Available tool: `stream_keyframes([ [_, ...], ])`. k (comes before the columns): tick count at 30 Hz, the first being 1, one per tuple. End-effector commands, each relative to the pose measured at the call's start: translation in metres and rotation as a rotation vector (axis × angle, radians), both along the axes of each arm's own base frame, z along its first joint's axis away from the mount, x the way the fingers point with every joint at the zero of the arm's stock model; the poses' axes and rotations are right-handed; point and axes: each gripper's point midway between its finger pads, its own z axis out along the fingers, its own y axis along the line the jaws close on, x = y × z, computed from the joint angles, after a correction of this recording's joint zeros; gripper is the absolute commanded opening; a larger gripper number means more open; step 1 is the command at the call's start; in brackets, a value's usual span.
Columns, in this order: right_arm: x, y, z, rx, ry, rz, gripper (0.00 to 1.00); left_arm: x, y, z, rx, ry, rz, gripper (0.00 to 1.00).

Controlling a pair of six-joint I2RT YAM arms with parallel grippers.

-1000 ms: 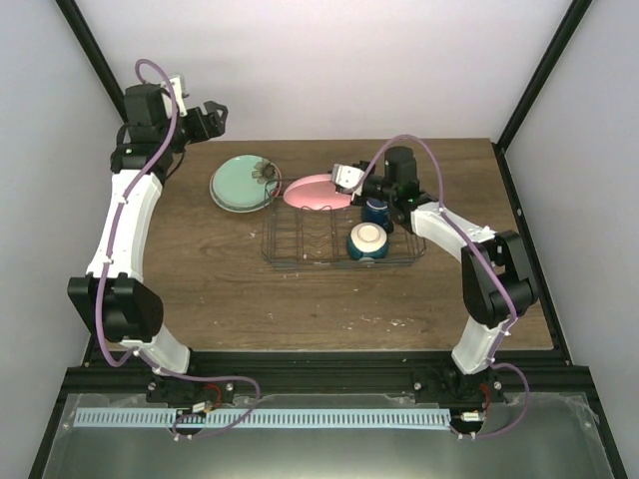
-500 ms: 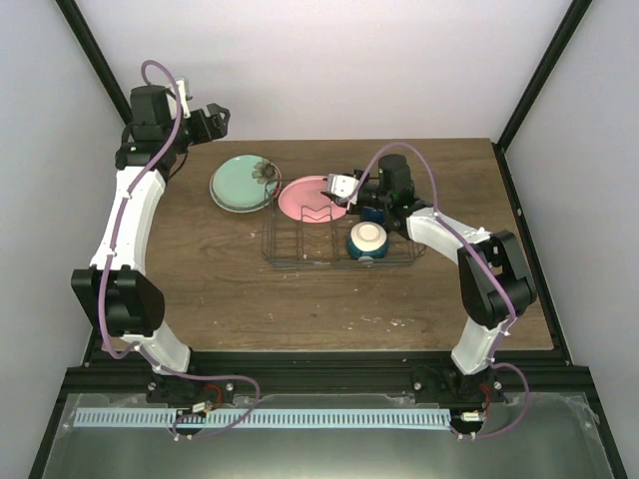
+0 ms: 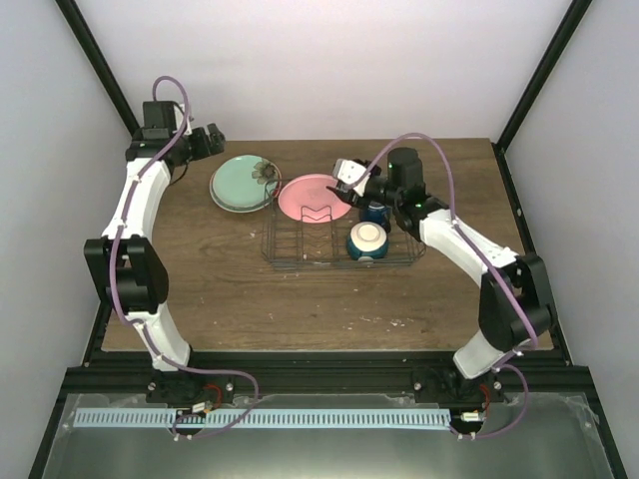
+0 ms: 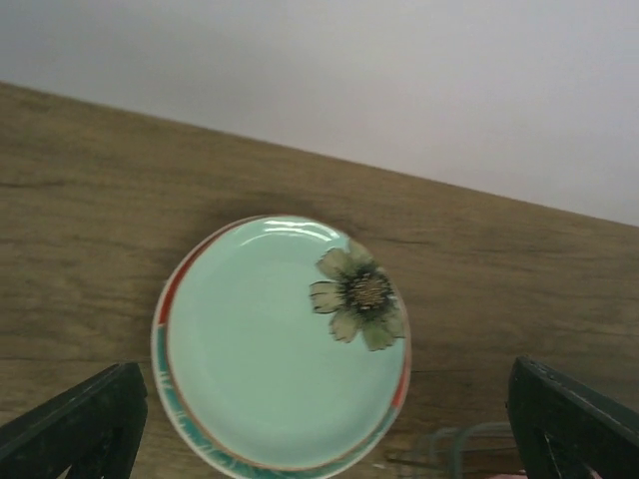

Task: Load the mixed dishes into the dish rack

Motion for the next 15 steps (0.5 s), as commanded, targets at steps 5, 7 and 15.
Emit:
stream_keyframes([
  [5,0.031,-0.034,0.064,0.192,0.137,-0.364,0.68,0.023,0.028,-0.041,0.070,0.116,0.060,1.00],
  [7,0.044,-0.039,0.064,0.192,0.194,-0.440,0.72,0.028,0.028,-0.062,0.059,0.191,0.062,0.98],
  [15,0.073,-0.053,0.034,0.113,0.366,-0.629,0.73,0.031,0.042,-0.141,0.096,0.417,0.127,0.61],
])
